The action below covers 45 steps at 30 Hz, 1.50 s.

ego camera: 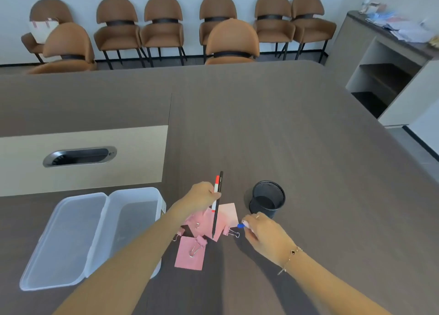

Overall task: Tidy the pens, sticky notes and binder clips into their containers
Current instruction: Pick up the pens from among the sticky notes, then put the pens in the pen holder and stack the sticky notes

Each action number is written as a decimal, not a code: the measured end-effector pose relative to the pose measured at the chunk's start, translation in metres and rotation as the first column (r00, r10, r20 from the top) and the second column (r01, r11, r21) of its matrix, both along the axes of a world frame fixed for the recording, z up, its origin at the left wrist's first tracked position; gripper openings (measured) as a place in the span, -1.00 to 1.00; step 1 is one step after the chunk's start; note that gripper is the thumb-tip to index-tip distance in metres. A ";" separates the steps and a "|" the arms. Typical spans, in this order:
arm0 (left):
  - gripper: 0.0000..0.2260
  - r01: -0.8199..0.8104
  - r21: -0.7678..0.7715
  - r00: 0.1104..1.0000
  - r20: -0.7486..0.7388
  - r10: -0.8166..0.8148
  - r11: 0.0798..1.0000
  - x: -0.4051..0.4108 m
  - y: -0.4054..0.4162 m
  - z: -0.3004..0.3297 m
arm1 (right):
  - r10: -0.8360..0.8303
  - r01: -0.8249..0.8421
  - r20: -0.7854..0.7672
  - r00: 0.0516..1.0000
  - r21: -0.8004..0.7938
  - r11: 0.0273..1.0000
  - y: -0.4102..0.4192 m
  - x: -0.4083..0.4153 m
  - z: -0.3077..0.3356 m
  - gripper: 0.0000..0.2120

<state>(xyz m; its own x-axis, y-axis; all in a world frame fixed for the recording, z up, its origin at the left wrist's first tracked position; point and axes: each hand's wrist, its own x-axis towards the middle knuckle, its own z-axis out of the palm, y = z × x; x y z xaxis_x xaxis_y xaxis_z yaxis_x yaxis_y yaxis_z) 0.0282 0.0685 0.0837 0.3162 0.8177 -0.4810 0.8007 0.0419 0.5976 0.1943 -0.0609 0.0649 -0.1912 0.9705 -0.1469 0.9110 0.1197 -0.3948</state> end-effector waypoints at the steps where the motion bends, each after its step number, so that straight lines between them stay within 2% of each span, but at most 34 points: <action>1: -0.80 -0.016 0.038 0.998 0.068 0.014 0.999 0.006 0.005 0.015 | -0.093 0.096 -0.119 0.989 0.020 0.995 0.002 0.005 0.015 -0.80; 3: -0.82 -0.041 0.112 0.973 0.231 0.014 0.993 0.022 0.012 0.044 | -0.252 0.296 -0.362 0.897 0.071 0.953 0.008 0.018 0.042 -0.63; 5: -0.82 -0.056 0.185 0.938 0.347 -0.012 0.981 0.043 0.017 0.066 | -0.336 0.447 -0.548 0.766 0.080 0.891 0.016 0.035 0.064 -0.70; 7: -0.83 -0.076 0.243 0.909 0.416 -0.034 0.967 0.066 0.019 0.078 | -0.423 0.572 -0.636 0.645 0.036 0.819 0.029 0.054 0.077 -0.77; 9: -0.88 -0.073 0.264 0.887 0.459 -0.058 0.962 0.087 0.018 0.076 | -0.495 0.624 -0.639 0.589 -0.029 0.781 0.040 0.072 0.080 -0.84; 11: -0.91 -0.043 0.261 0.885 0.458 -0.084 0.964 0.103 0.016 0.061 | -0.548 0.611 -0.585 0.598 -0.111 0.784 0.049 0.085 0.072 -0.88; 14: -0.91 -0.017 0.202 0.903 0.425 -0.072 0.979 0.110 0.016 0.024 | -0.611 0.589 -0.476 0.633 -0.216 0.779 0.061 0.094 0.045 -0.83; 17: -0.90 -0.006 0.151 0.930 0.365 -0.050 0.989 0.107 0.011 -0.011 | -0.632 0.570 -0.305 0.713 -0.275 0.775 0.069 0.095 0.018 -0.73; 20: -0.87 -0.034 0.167 0.950 0.312 -0.020 0.985 0.104 0.007 -0.032 | -0.639 0.574 -0.224 0.736 -0.295 0.764 0.073 0.092 0.006 -0.79; 24: -0.88 -0.012 0.084 0.928 0.371 -0.020 0.996 0.103 0.009 -0.036 | -0.620 0.543 -0.294 0.727 -0.305 0.782 0.072 0.087 0.001 -0.95; 27: -0.90 -0.027 0.088 0.931 0.364 -0.007 0.996 0.104 0.008 -0.037 | -0.620 0.541 -0.384 0.685 -0.303 0.785 0.066 0.084 0.001 -0.82; 30: -0.85 -0.029 0.110 0.943 0.333 -0.010 0.994 0.107 0.005 -0.037 | -0.636 0.564 -0.384 0.669 -0.295 0.772 0.061 0.082 0.002 -0.72; 34: -0.81 -0.020 0.146 0.960 0.278 -0.022 0.989 0.107 -0.002 -0.037 | -0.637 0.570 -0.375 0.674 -0.284 0.771 0.052 0.083 0.000 -0.72; 37: -0.74 -0.088 0.177 0.953 0.300 0.032 0.980 0.103 -0.006 -0.037 | -0.646 0.599 -0.376 0.665 -0.249 0.761 0.042 0.082 -0.002 -0.79; 39: -0.75 -0.179 0.152 0.928 0.355 0.115 0.972 0.096 -0.007 -0.034 | -0.642 0.629 -0.391 0.659 -0.182 0.756 0.035 0.077 -0.003 -0.87; 41: -0.78 -0.274 0.114 0.895 0.393 0.210 0.955 0.082 -0.005 -0.032 | -0.623 0.633 -0.395 0.676 -0.121 0.764 0.027 0.066 -0.003 -0.85; 43: -0.81 -0.328 0.097 0.886 0.376 0.271 0.940 0.062 0.000 -0.034 | -0.595 0.605 -0.382 0.707 -0.109 0.789 0.016 0.052 -0.009 -0.82; 45: -0.82 -0.342 0.116 0.908 0.297 0.296 0.933 0.035 0.006 -0.040 | -0.563 0.554 -0.346 0.750 -0.136 0.821 0.009 0.036 -0.025 -0.81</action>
